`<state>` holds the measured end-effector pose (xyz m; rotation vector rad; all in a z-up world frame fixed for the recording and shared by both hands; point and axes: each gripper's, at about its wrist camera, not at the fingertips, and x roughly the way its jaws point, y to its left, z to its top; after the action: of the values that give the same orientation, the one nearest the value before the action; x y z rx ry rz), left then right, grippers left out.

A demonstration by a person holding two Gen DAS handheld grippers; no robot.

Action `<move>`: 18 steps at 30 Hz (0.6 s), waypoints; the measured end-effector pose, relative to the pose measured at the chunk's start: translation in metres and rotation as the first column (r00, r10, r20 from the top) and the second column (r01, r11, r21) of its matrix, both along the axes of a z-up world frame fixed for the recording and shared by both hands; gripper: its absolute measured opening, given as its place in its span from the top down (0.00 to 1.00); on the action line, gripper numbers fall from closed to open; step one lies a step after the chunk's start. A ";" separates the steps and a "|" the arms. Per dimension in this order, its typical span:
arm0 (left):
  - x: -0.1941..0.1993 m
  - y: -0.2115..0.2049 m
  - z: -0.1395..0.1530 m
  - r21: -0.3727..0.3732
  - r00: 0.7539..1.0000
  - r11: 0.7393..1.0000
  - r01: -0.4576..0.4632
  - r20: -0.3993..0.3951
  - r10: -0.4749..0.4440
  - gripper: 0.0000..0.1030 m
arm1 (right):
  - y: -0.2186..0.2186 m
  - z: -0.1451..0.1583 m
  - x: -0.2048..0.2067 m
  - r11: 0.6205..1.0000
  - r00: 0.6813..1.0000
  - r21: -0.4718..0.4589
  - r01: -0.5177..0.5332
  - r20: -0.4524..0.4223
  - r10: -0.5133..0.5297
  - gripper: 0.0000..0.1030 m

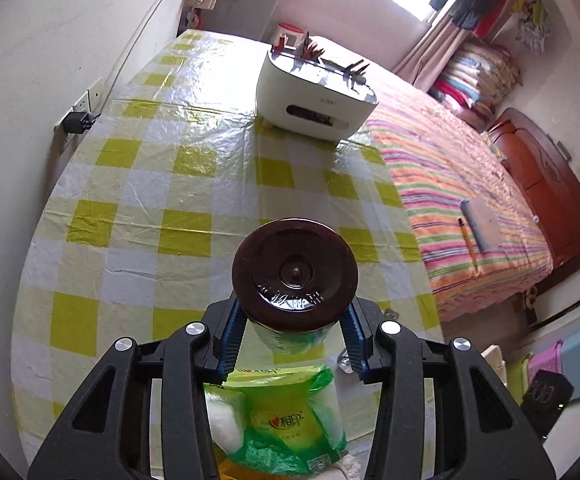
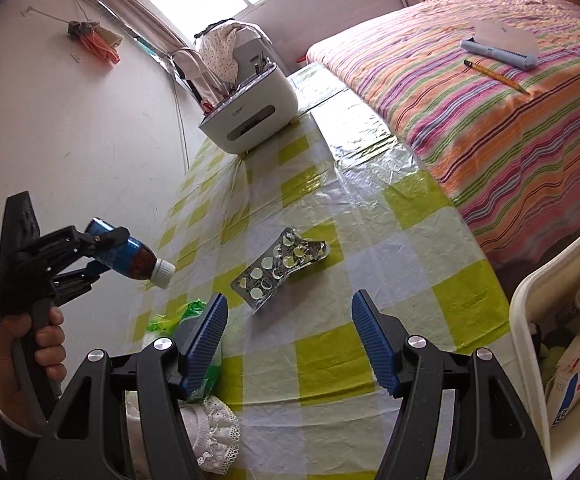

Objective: Collect trash
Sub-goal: 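Lift the bottle with the left tool while the right tool grasps the silver blister pack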

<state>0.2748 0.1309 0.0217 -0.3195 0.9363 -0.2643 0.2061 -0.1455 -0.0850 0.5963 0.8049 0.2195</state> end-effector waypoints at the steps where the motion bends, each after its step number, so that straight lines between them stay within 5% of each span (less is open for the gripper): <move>1: -0.005 0.002 0.007 -0.032 1.000 0.999 -0.005 0.014 0.005 0.60 | 0.004 -0.002 0.003 1.000 1.000 0.010 -0.010 -0.016 0.010 0.39; 10: -0.048 0.020 0.034 -0.210 0.996 0.977 -0.033 0.076 0.050 0.60 | 0.039 -0.003 0.031 0.999 0.993 -0.027 -0.038 -0.112 0.035 0.39; 15: -0.073 0.023 0.042 -0.227 0.991 0.973 -0.024 0.120 0.052 0.60 | 0.046 -0.008 0.058 0.998 0.974 -0.068 0.006 -0.224 -0.021 0.39; 18: -0.082 0.021 0.046 -0.249 0.989 0.968 0.000 0.141 0.037 0.60 | 0.043 -0.015 0.068 0.998 0.955 -0.015 0.056 -0.289 -0.058 0.39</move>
<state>0.1924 0.1520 0.0674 -0.5332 0.7567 -0.3841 0.2744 -0.1028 -0.0995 0.6536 1.0698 0.0761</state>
